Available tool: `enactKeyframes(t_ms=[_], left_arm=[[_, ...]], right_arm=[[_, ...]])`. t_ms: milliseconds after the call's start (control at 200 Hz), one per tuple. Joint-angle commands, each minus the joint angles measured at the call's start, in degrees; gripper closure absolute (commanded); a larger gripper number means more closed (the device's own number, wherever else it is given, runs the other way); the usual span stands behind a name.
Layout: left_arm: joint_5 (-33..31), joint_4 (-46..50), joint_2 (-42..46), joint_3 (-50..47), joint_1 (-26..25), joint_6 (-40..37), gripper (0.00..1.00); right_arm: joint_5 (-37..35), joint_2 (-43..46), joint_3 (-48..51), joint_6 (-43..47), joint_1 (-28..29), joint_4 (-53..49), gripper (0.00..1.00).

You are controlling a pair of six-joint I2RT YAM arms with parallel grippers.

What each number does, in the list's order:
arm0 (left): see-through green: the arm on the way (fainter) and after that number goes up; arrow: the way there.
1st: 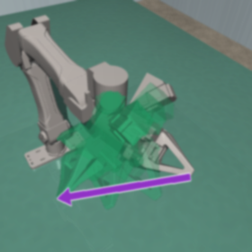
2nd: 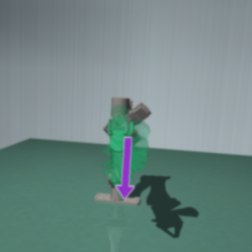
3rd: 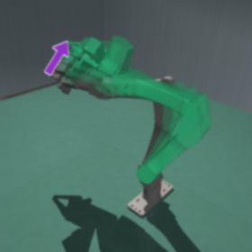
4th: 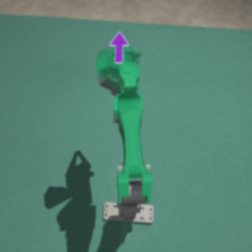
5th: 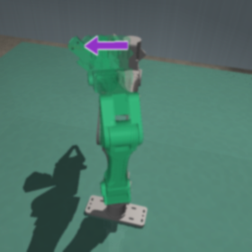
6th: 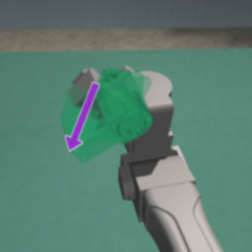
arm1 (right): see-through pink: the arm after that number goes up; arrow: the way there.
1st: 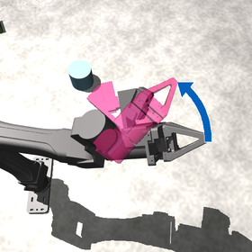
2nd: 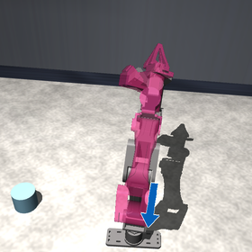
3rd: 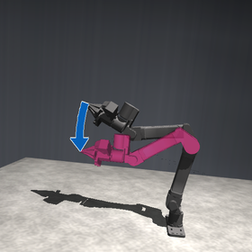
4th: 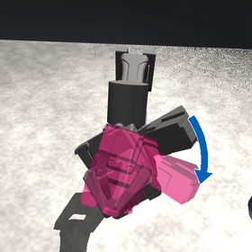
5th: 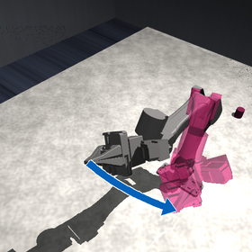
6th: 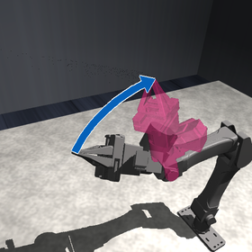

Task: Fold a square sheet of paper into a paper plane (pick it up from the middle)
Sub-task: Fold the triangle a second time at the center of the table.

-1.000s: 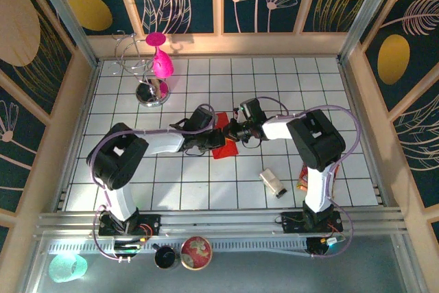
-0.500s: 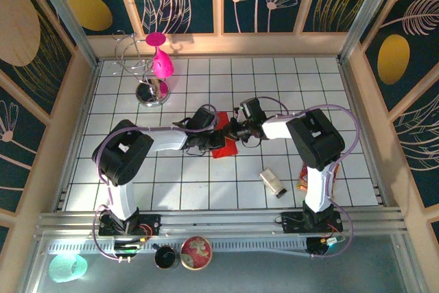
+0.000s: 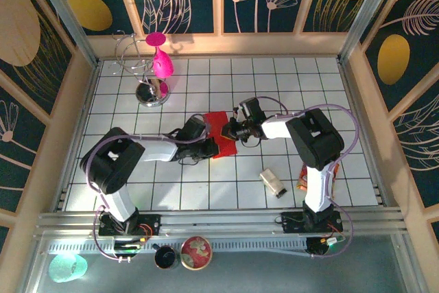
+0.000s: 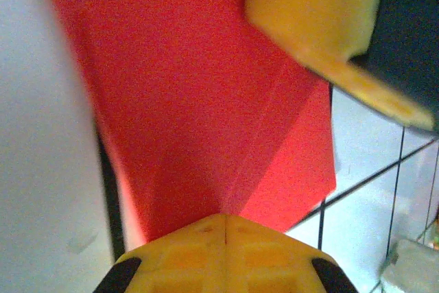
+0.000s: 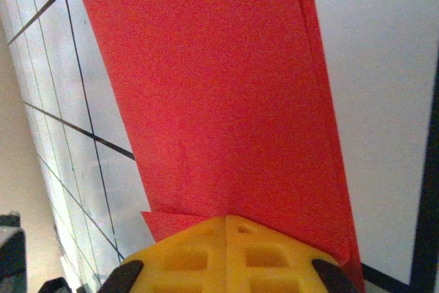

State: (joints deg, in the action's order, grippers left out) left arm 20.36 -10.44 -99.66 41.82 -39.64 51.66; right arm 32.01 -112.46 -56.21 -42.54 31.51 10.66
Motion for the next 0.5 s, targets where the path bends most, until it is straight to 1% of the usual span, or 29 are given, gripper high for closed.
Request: enactKeyframes(t_ms=[0, 115, 245, 295, 385, 496], left_arm=[[1.7, 2.8, 3.2, -5.5, 0.1, 4.7, 1.0], [0.7, 3.2, 7.2, -6.9, 0.1, 5.6, 1.0], [-0.6, 4.6, 10.4, -3.3, 0.4, 4.0, 0.99], [-1.1, 4.3, 11.3, -2.1, 1.0, 3.8, 0.96], [-2.3, 2.9, 11.6, -0.3, 2.2, 3.6, 0.92], [-2.0, 0.3, 9.9, 1.6, 3.4, 3.9, 0.87]], right_arm=[[-4.0, -3.1, 0.7, 0.2, 0.2, -5.5, 0.99], [-3.1, -2.8, 0.5, 0.4, 0.2, -5.0, 0.99], [-0.5, -1.1, -0.2, -0.1, 0.2, -2.8, 0.98], [0.5, 0.2, -1.1, -0.5, 0.1, -1.6, 0.97], [1.9, 3.1, -3.0, -1.3, 0.2, 0.1, 0.95], [1.5, 6.5, -2.8, -2.6, 0.2, 1.8, 0.87]])
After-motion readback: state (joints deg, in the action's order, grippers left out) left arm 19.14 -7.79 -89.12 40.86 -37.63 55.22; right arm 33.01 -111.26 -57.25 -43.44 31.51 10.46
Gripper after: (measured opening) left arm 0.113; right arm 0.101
